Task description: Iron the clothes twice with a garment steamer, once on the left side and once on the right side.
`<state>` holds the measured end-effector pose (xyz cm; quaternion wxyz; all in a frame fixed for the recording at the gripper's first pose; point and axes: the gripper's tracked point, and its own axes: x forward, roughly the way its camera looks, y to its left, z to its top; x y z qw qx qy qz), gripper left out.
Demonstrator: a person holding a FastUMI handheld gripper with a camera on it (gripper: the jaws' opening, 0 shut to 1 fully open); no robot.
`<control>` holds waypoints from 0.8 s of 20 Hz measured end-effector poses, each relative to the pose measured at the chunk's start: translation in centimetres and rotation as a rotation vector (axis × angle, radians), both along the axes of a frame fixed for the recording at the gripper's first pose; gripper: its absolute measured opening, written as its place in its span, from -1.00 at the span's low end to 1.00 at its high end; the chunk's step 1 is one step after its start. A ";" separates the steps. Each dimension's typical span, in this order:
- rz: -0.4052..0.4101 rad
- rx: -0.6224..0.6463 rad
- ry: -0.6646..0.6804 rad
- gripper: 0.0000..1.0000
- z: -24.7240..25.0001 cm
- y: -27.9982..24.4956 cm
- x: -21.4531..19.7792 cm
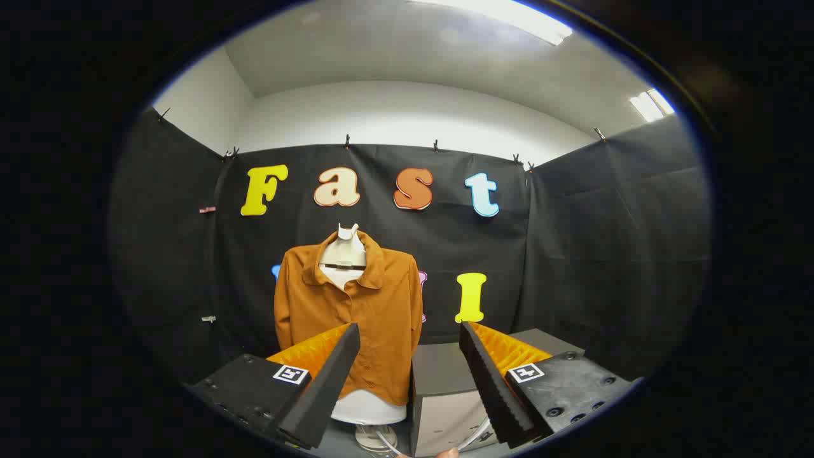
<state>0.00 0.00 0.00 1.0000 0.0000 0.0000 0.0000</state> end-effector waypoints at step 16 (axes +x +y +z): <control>0.015 0.021 0.028 0.96 -0.5 -0.1 0.0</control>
